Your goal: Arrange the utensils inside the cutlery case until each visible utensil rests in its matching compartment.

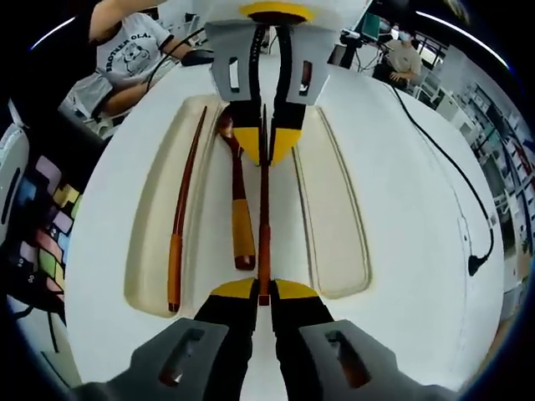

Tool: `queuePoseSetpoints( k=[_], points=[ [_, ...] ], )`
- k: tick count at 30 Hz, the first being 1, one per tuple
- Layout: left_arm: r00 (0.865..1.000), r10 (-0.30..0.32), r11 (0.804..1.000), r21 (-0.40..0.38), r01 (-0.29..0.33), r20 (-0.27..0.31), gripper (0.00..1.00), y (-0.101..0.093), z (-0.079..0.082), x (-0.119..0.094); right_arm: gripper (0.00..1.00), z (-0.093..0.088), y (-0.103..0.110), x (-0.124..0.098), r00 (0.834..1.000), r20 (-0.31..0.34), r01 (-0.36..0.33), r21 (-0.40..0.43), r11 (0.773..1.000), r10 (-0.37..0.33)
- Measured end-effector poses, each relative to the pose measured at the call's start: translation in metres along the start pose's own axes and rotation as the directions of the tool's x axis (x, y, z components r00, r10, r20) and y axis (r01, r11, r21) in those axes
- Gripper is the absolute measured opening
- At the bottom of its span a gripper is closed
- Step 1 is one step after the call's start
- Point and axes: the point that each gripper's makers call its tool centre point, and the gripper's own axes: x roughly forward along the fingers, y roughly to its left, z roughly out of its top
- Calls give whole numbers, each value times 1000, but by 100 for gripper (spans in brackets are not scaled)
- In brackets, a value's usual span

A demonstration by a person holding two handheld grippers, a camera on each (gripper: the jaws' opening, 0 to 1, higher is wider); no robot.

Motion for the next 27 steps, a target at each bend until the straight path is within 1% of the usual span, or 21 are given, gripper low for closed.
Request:
queuePoseSetpoints(
  k=[1,3,5,6,7,9,11,12,14,15,16,18,20,24,26,27],
  points=[
    [1000,2,1000,20,-2,-2,5,-1,0,0,5,0,0,0,1000,-1,-1,-1,1000,1],
    [1000,16,1000,7,-15,-14,5,0,1,1,5,0,0,0,1000,-2,-2,-5,1000,2],
    [999,26,999,23,-26,-25,5,-1,1,1,5,0,-1,0,1000,-1,-7,-6,1000,7],
    [999,30,1000,3,-30,-33,5,0,0,1,5,0,-2,1,1000,-1,-12,14,1000,12],
    [999,30,1000,6,-30,-33,5,0,0,1,5,1,-2,1,1000,-3,-13,19,1000,13],
    [999,37,999,19,-37,-36,5,-1,0,1,5,0,-2,1,1000,-5,-15,16,1000,15],
    [998,42,998,49,-40,-43,5,-1,0,2,5,1,-2,1,1000,-9,-14,18,1000,14],
    [998,48,999,21,-47,-47,4,0,0,1,5,1,-2,1,1000,-9,-12,26,1000,13],
    [998,56,998,15,-55,-43,4,-1,0,1,4,3,-3,1,999,40,-5,57,998,3],
    [998,62,998,6,-62,-33,4,0,0,1,4,2,-3,0,998,55,-8,73,997,4],
    [998,64,997,-39,-64,-14,4,0,0,1,4,1,-4,0,998,67,-10,87,996,4],
    [998,56,996,-67,-56,3,4,2,0,0,4,2,-4,0,998,69,-10,91,996,4],
    [999,52,997,-57,-51,12,4,2,-1,0,4,2,-3,0,998,66,-9,89,996,3],
    [999,45,997,-57,-45,11,4,2,0,0,4,3,-3,0,999,47,-4,52,999,1],
    [999,32,999,-33,-33,-6,4,0,-1,0,4,5,-5,0,998,60,6,51,999,-9],
    [999,38,999,-29,-39,-15,4,1,-2,-1,4,5,-7,0,998,64,15,53,998,-19]
  ],
)
